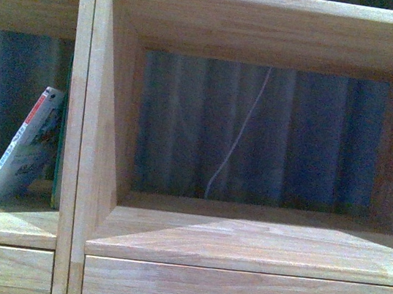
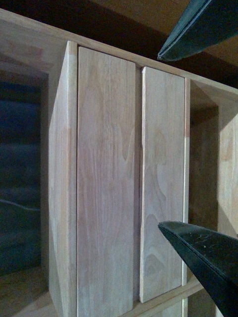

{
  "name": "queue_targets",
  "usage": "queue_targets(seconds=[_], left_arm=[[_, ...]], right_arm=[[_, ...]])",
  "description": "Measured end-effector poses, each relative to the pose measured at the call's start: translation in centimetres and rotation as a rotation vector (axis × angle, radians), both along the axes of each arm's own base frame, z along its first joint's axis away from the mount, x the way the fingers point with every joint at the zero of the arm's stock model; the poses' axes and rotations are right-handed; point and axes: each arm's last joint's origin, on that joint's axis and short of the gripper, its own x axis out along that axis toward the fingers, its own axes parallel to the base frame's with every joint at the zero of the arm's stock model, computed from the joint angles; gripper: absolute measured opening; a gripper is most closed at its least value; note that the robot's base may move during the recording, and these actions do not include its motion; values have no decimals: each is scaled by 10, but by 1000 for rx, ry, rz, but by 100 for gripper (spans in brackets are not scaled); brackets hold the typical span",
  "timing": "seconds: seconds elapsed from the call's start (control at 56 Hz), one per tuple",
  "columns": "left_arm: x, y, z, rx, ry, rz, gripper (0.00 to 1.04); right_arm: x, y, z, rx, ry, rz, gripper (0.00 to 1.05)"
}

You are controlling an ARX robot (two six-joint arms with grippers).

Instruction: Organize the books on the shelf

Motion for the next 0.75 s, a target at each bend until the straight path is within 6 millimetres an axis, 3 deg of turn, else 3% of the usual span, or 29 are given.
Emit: queue_targets(seconds=[0.75], left_arm=[[0, 0, 0, 0, 0, 0, 97]], right_arm=[[0, 0, 0, 0, 0, 0, 98]])
